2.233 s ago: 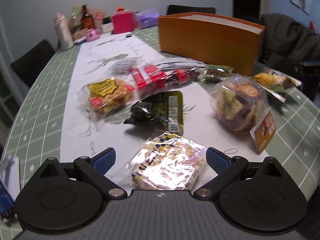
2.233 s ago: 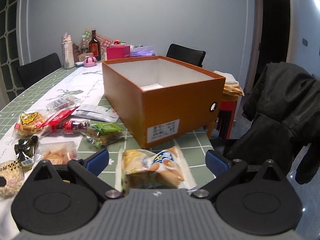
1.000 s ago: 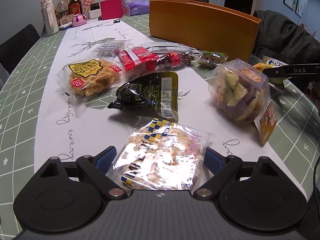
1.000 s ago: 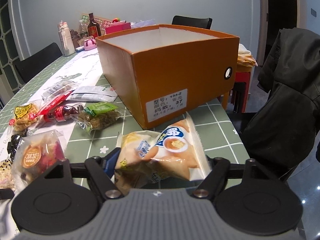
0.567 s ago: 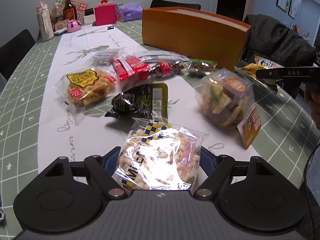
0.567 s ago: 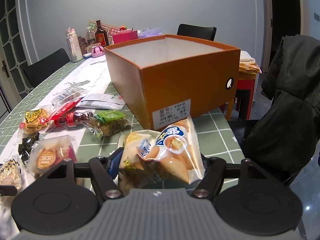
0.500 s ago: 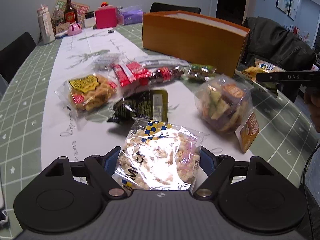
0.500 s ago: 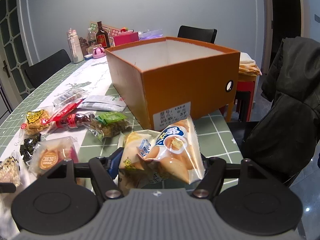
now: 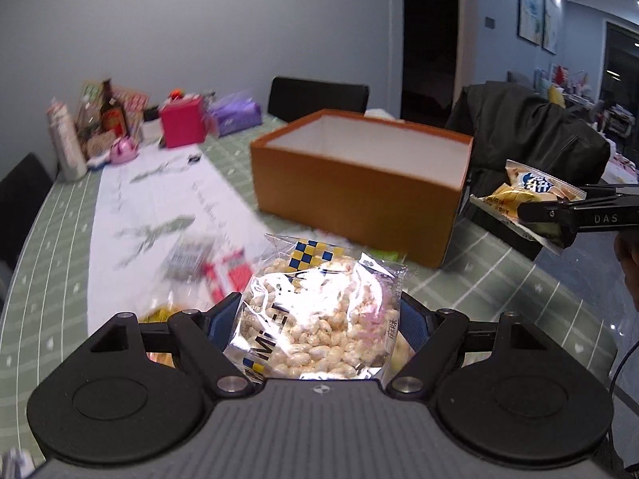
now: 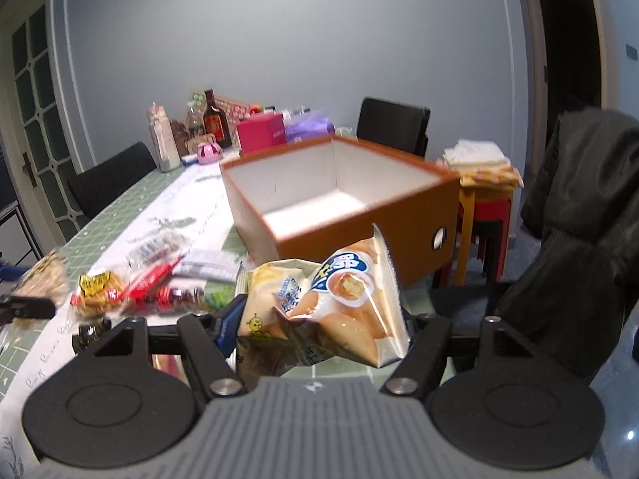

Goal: Organize snacks
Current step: 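Lift both held bags and carry them over the orange box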

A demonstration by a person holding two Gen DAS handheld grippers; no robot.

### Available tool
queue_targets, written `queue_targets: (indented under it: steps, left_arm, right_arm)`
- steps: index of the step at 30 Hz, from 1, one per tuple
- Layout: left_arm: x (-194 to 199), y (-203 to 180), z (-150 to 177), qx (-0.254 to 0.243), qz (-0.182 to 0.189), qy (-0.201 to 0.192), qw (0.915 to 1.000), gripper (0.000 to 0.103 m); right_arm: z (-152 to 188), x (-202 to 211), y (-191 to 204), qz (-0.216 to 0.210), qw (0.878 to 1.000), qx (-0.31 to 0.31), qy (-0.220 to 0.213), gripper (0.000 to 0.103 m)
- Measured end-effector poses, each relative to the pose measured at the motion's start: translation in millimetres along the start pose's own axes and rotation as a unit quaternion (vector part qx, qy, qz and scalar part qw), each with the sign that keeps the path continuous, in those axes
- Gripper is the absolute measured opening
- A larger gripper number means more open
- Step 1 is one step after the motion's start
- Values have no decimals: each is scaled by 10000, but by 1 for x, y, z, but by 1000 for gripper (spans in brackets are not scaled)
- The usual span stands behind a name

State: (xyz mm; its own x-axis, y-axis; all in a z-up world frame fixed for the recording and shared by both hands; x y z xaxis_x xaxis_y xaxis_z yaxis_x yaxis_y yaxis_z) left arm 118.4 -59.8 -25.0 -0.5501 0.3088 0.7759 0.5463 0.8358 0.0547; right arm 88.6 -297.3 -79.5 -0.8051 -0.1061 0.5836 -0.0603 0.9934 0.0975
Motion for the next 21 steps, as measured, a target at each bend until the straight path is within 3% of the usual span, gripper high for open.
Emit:
queue_targets:
  steps: [10,16,21]
  left_arm:
    - [-38,-48,-101,-1126,-90,-236,9933,93]
    - [-63,-60,-146,-1039,393,18,9938,93]
    - [-99,-69,-160,-1187,256,251,9923,93]
  right_arm:
    - [-98,10,-14,-114,9971,756,-8,68]
    - [-152,-21,-32,-239,9954,805,451,68]
    - [-178,-58,-46,-343,9934,679,862,68]
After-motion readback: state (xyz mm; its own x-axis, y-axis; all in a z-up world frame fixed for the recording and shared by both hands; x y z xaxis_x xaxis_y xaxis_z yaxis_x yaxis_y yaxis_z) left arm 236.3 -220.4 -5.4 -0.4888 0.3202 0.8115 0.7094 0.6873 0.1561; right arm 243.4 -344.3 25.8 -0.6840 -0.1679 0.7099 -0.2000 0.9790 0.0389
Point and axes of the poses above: each gripper's, at about its wrist camera, not at the fingertips, and x roughly against the way its jaws point, y to its left, z to its underside, the point moved 8 cm from there along -x, roughly the way its jaws point, and after that the axes turned 13 degrees about y, right-handed, at the moved point
